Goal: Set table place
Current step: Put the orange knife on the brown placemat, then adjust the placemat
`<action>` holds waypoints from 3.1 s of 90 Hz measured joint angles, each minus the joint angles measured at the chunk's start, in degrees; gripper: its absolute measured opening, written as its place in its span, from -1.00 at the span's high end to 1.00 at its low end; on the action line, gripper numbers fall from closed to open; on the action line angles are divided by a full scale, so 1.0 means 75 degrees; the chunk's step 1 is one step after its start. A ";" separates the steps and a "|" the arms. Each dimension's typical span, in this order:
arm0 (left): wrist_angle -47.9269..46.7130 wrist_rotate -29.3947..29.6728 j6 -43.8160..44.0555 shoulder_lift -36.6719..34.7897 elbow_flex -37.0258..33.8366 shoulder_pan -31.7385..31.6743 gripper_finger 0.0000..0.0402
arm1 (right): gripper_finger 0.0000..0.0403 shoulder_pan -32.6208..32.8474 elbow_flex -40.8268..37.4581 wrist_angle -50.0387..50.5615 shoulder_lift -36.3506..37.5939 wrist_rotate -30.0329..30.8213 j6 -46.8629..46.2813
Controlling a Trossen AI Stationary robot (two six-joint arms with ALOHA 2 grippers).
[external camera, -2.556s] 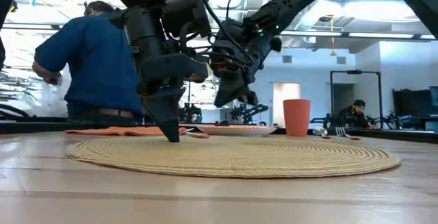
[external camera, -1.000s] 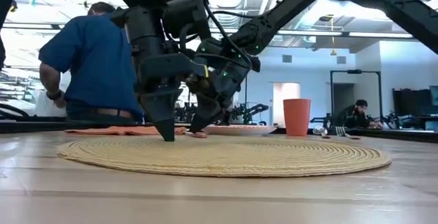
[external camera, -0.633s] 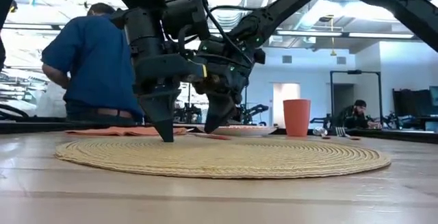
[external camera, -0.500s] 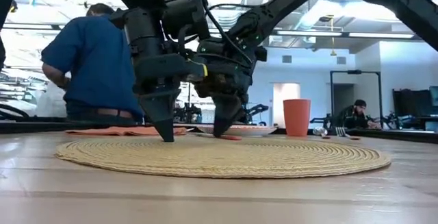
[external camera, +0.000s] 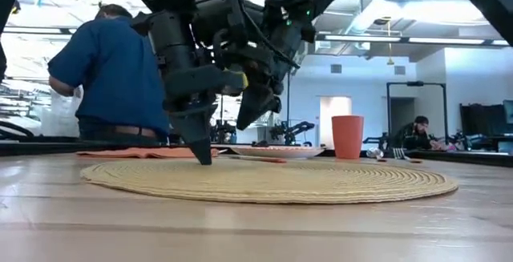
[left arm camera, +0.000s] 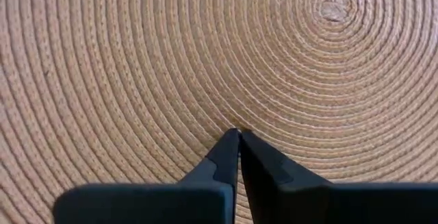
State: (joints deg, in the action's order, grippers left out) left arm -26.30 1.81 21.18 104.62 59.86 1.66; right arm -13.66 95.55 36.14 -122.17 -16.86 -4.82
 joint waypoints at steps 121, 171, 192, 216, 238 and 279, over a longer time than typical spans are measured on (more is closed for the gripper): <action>-0.0231 0.0033 0.0674 -0.0009 -0.0006 0.0023 1.00 | 1.00 -0.0055 0.0003 0.1033 -0.0719 0.0210 0.0856; -0.0172 0.0222 0.0587 -0.0009 -0.0113 0.0028 1.00 | 1.00 0.0752 -0.0006 0.2627 -0.0725 0.0254 -0.0036; 0.0117 0.0258 0.0600 -0.0021 -0.0444 0.0034 1.00 | 1.00 0.1096 -0.0018 0.2778 -0.0699 0.0153 -0.0539; 0.0186 0.0309 0.0729 -0.0023 -0.0481 0.0104 1.00 | 1.00 0.1199 -0.0061 0.2638 -0.0453 0.0103 -0.1059; 0.0118 0.0523 0.0731 -0.0405 -0.0480 0.0334 1.00 | 1.00 0.0827 -0.0056 0.2424 0.0141 0.0695 -0.1317; 0.2175 0.1772 0.2163 -0.3488 -0.2863 0.0704 1.00 | 1.00 0.0432 -0.0035 0.2750 0.0309 0.1121 -0.0712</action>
State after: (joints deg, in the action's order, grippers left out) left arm -9.99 15.09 37.41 78.46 38.38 6.94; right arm -10.42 95.29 56.76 -119.85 -8.46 -10.16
